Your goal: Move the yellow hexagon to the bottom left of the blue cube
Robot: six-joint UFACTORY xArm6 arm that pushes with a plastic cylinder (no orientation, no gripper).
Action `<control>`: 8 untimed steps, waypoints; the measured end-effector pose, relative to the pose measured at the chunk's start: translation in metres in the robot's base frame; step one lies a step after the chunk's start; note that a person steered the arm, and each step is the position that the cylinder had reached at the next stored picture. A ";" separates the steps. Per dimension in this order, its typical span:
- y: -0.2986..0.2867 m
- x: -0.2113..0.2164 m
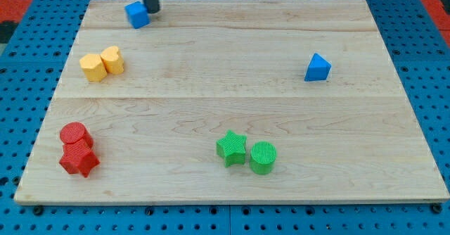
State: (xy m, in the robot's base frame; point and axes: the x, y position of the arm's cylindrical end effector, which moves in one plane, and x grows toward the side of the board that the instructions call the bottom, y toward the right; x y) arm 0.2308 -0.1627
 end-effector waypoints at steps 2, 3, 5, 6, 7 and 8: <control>0.099 0.086; 0.117 0.199; -0.082 0.223; -0.107 0.193; -0.081 0.158; -0.038 0.143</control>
State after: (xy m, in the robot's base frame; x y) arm 0.3741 -0.2009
